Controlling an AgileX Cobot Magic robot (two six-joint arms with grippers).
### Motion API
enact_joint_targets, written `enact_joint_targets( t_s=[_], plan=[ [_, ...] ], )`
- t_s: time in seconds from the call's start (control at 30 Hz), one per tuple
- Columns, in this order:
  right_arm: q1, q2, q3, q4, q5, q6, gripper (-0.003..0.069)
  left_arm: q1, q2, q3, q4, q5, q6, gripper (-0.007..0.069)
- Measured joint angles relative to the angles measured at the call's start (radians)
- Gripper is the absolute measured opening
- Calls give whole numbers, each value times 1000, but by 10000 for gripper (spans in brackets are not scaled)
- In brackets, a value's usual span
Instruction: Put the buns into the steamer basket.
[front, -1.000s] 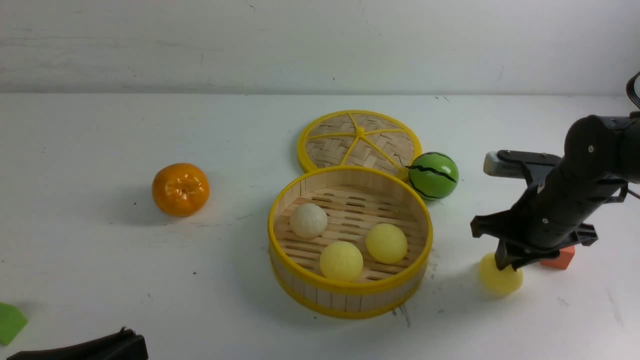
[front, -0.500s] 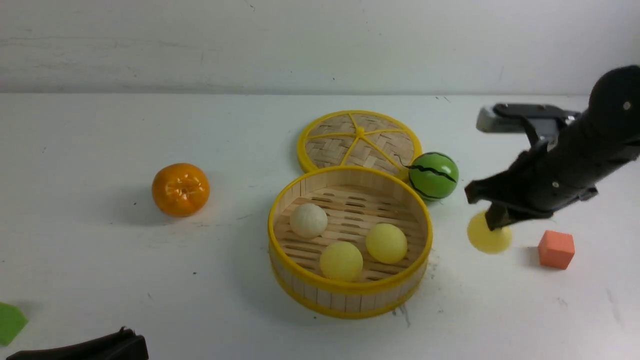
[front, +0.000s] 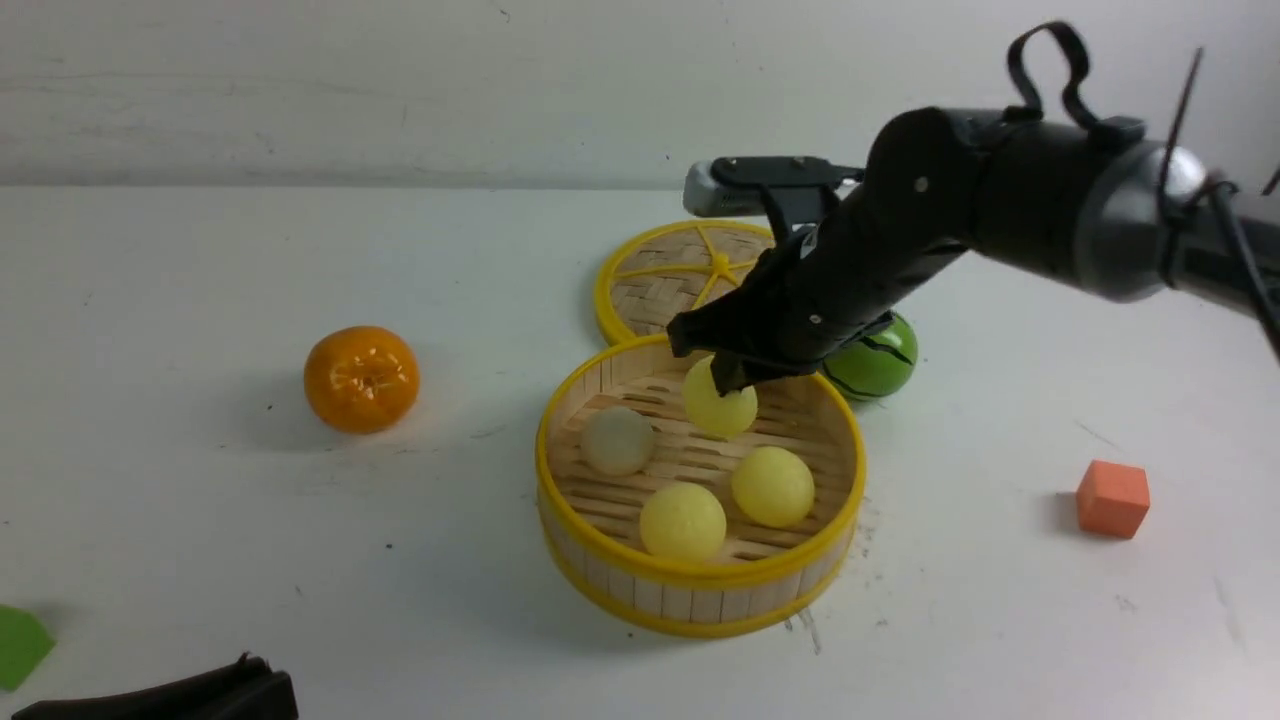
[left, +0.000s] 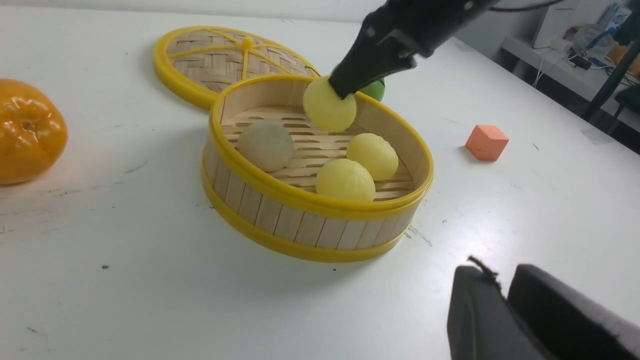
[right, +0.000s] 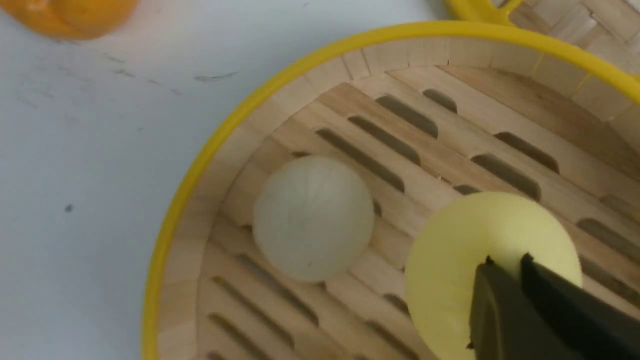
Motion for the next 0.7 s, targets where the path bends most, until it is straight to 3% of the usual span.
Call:
enact_joint_targets(
  t_s=[0.13, 0.2, 0.23, 0.37, 0.47, 0.57, 0.7],
  plan=[
    [0, 60, -7, -2, -40, 36, 87, 0, 0, 0, 0, 0, 0, 92],
    [0, 76, -12, -2, -54, 68, 177, 0, 0, 0, 0, 0, 0, 93],
    [0, 77, -13, -2, -54, 71, 185, 0, 0, 0, 0, 0, 0, 93],
    [-1, 57, -20, 2, -53, 106, 372, 0, 0, 0, 0, 0, 0, 101],
    [-1, -22, -31, 0, 33, 108, 458, 0, 0, 0, 0, 0, 0, 102],
    [-1, -180, -30, -30, 218, 115, 463, 0, 0, 0, 0, 0, 0, 108],
    [7, -338, 30, -81, 360, 160, 374, 0, 0, 0, 0, 0, 0, 110]
  ],
)
